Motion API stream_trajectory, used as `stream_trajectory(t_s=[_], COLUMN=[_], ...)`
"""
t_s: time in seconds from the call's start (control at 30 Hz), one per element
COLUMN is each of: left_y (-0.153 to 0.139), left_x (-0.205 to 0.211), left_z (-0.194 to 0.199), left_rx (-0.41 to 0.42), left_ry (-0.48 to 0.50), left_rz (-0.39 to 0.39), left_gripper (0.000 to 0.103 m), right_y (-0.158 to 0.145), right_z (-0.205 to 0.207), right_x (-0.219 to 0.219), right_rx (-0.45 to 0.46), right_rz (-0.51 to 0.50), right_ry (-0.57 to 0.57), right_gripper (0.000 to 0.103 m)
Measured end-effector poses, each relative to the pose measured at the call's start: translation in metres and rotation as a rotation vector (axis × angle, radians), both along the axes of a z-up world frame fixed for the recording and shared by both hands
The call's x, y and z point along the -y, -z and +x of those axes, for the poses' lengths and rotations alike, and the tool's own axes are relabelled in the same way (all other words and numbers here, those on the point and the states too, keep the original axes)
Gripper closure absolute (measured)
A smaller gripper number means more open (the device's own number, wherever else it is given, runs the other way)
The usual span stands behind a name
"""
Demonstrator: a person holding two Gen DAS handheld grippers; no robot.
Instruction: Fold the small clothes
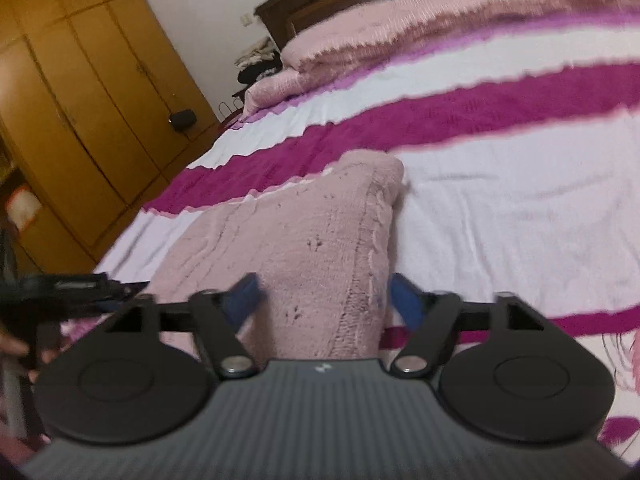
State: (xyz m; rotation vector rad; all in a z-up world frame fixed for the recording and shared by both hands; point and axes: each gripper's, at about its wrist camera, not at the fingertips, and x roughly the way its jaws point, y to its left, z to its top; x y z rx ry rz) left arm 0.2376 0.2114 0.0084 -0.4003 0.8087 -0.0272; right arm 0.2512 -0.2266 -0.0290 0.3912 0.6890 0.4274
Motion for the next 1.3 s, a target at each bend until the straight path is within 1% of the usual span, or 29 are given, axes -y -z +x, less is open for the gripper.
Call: stream_trajectory(t_s=[0.03,0.07,0.13,0.2,0.27,0.33,0.43,0.47,0.53,0.67,0.7,0.77,0.8,0.83,0.87,0.9,0.93,0.97,1.0,1.13,1.23,1.3], left_y=[-0.004,-0.008,-0.016,-0.021,-0.018,-0.013,0.007,0.013,0.024,0.038,0.041,0.046,0.048,0.05,0.051,0.05,0.049,0.045,0.041,0.011,-0.01,-0.019], left_x=[-0.004,-0.006,-0.006,-0.002,0.007,0.018,0.033,0.035,0.035,0.034,0.034,0.037,0.037,0.038,0.037,0.035,0.035,0.034,0.035,0.044,0.058,0.065], left_z=[-0.005,-0.008,-0.011,-0.013,-0.01,-0.012,-0.009,-0.01,-0.013,-0.01,-0.009,-0.008,-0.008,-0.008,-0.01,-0.011,-0.014,-0.017,-0.02,-0.045,-0.068,-0.085], left_rx=[0.018,0.031,0.064,0.079,0.067,0.044,-0.019,-0.021,-0.021,-0.049,-0.049,-0.047,-0.043,-0.04,-0.033,-0.026,-0.02,-0.017,-0.01,0.035,0.041,0.036], left_ry=[-0.024,-0.033,-0.032,-0.008,0.033,0.059,0.068,0.075,0.074,0.071,0.08,0.102,0.099,0.099,0.093,0.093,0.095,0.099,0.104,0.154,0.194,0.21], left_rz=[-0.009,-0.01,-0.026,-0.047,-0.051,-0.03,0.04,0.035,-0.018,-0.168,-0.196,-0.255,-0.27,-0.29,-0.315,-0.334,-0.344,-0.346,-0.344,-0.361,-0.341,-0.361], left_gripper=[0.026,0.023,0.021,0.02,0.019,0.019,0.019,0.019,0.019,0.019,0.021,0.027,0.033,0.039,0.042,0.047,0.05,0.051,0.052,0.053,0.053,0.053], right_y=[0.0,0.0,0.002,0.007,0.014,0.022,0.031,0.033,0.036,0.036,0.035,0.033,0.032,0.032,0.029,0.025,0.02,0.012,0.006,-0.027,-0.05,-0.06], right_z=[0.003,0.006,0.009,0.014,0.018,0.019,0.018,0.019,0.022,0.027,0.028,0.03,0.03,0.029,0.027,0.026,0.024,0.021,0.018,-0.001,-0.022,-0.037], right_x=[0.006,0.012,0.02,0.025,0.027,0.025,0.023,0.022,0.018,0.007,0.003,-0.007,-0.013,-0.017,-0.02,-0.022,-0.023,-0.023,-0.023,-0.019,-0.018,-0.012], right_rx=[-0.026,-0.057,-0.103,-0.158,-0.211,-0.238,-0.215,-0.209,-0.2,-0.176,-0.169,-0.15,-0.134,-0.12,-0.107,-0.101,-0.093,-0.08,-0.074,-0.055,-0.037,-0.045], right_rz=[0.032,0.065,0.108,0.145,0.167,0.176,0.192,0.2,0.203,0.177,0.163,0.134,0.121,0.11,0.101,0.109,0.115,0.119,0.128,0.173,0.132,0.112], right_ry=[-0.003,0.0,0.003,0.006,0.003,-0.008,-0.015,-0.02,-0.035,-0.045,-0.058,-0.096,-0.12,-0.115,-0.104,-0.107,-0.103,-0.104,-0.109,-0.148,-0.174,-0.176], right_gripper=[0.017,0.017,0.017,0.016,0.016,0.016,0.014,0.011,0.009,0.009,0.009,0.009,0.011,0.017,0.032,0.044,0.047,0.051,0.053,0.054,0.054,0.054])
